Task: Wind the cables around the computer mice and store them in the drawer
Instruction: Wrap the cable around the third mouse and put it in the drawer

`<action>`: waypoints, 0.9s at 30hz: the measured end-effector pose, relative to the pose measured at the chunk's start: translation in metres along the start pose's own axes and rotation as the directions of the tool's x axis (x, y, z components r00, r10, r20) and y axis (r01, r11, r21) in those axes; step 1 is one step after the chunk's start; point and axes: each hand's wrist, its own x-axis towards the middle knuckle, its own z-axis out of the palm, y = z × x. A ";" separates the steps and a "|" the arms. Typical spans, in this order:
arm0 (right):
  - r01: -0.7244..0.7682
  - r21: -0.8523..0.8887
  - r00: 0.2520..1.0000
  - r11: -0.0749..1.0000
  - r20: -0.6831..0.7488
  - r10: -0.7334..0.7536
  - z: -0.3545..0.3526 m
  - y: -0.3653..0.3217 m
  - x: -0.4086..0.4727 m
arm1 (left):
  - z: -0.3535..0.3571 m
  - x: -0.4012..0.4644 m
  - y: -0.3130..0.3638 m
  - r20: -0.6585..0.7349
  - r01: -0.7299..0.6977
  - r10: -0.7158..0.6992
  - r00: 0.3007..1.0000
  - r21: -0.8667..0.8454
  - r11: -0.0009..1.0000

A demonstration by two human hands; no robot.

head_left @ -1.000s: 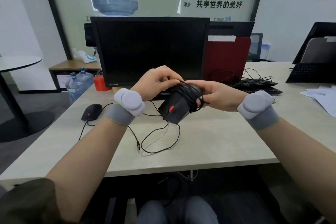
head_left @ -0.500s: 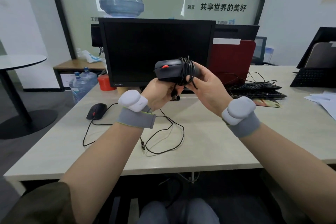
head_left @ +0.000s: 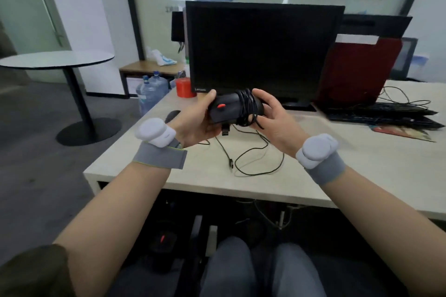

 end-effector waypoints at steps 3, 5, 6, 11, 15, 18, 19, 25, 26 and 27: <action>-0.046 -0.007 0.997 0.999 0.058 0.046 0.030 0.020 -0.002 | -0.031 -0.019 -0.017 -0.058 0.005 -0.003 0.998 0.042 0.999; -0.092 -0.010 0.990 0.996 0.101 0.093 0.047 0.032 -0.002 | -0.051 -0.031 -0.027 -0.091 0.022 -0.018 0.996 0.041 0.999; -0.123 -0.019 0.985 0.992 0.123 0.124 0.056 0.037 -0.004 | -0.061 -0.039 -0.034 -0.103 0.028 -0.025 0.994 0.034 0.999; -0.302 -0.061 0.919 0.951 0.248 0.308 0.096 0.053 -0.003 | -0.107 -0.072 -0.047 -0.160 0.119 -0.103 0.982 0.089 0.989; -0.438 -0.041 0.816 0.898 0.401 0.416 0.129 0.064 -0.009 | -0.138 -0.101 -0.061 -0.188 0.254 -0.229 0.955 0.121 0.960; -0.481 -0.129 0.754 0.867 0.444 0.484 0.148 0.071 -0.013 | -0.150 -0.120 -0.071 -0.186 0.326 -0.293 0.938 0.181 0.928; -0.502 -0.163 0.724 0.849 0.458 0.516 0.160 0.075 -0.016 | -0.157 -0.130 -0.076 -0.195 0.357 -0.319 0.927 0.202 0.912; -0.372 -0.473 0.637 0.799 0.496 0.590 0.191 0.092 -0.031 | -0.168 -0.149 -0.093 -0.233 0.536 -0.484 0.844 0.326 0.779; -0.342 -0.524 0.631 0.780 0.487 0.604 0.194 0.095 -0.033 | -0.168 -0.149 -0.096 -0.241 0.562 -0.508 0.827 0.373 0.738; -0.310 -0.571 0.625 0.761 0.481 0.615 0.196 0.098 -0.036 | -0.168 -0.148 -0.100 -0.242 0.586 -0.536 0.809 0.407 0.701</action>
